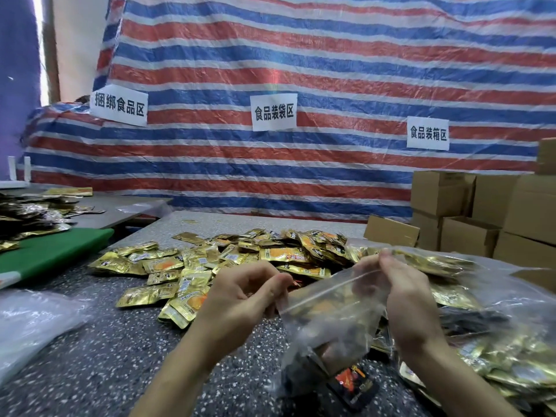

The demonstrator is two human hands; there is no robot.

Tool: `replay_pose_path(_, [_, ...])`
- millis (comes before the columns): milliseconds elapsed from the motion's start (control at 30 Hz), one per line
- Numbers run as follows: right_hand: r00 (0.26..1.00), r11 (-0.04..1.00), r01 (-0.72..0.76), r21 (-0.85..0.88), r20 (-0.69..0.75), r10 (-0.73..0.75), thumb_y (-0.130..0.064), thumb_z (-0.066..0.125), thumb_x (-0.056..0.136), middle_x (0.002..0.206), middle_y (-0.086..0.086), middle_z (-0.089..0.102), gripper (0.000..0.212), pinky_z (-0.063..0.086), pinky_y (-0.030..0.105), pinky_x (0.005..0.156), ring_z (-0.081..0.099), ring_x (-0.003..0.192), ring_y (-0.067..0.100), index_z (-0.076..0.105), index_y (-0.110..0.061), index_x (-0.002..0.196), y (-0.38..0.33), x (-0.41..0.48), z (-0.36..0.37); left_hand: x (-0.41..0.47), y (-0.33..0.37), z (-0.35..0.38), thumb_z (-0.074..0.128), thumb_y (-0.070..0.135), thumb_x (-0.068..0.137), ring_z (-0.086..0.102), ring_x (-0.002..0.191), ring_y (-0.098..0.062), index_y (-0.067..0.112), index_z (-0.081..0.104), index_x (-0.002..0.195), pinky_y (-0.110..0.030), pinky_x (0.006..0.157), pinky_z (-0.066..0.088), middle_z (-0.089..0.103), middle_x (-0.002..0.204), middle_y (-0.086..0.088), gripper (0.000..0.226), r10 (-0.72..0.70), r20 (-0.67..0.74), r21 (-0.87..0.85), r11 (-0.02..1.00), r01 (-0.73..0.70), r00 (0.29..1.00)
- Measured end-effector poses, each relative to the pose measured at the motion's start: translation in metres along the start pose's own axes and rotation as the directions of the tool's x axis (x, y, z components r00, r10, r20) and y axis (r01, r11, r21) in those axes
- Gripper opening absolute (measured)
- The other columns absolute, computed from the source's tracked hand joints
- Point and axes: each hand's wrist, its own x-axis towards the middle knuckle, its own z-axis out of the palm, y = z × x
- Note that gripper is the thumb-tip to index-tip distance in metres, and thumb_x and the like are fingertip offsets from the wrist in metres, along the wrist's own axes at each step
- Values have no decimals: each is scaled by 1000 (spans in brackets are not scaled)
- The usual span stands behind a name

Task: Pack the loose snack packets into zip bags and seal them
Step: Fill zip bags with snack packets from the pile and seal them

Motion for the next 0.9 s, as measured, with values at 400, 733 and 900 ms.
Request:
replay_pose_path(400, [979,986,-142,-89,-159,126,-32,38,108,63,3,64,51,49,38,65,61,57,10,70,-9,76,-12,5,0,-1,0,-1,68,36,87,52,60,-3,27,71,80,-16,53,38,65,68,13,12,-28,269,127,992,-7,963])
replay_pose_path(733, [788,441,615,-654,484,-380,-46,64,80,126,-11,59,51,26,35,111,45,126,11,67,-23,125,-56,-4,4,3,1,-3,71,9,88,57,66,-7,12,72,90,-15,57,42,65,77,12,3,164,163,388,896,-217,973])
replay_pose_path(900, [757,260,638,-725,652,-40,-49,58,88,100,-22,66,22,20,31,113,48,109,0,72,-37,99,-68,-9,28,3,7,0,73,17,83,56,62,5,18,74,83,-5,57,37,62,72,21,2,255,105,437,856,-275,961])
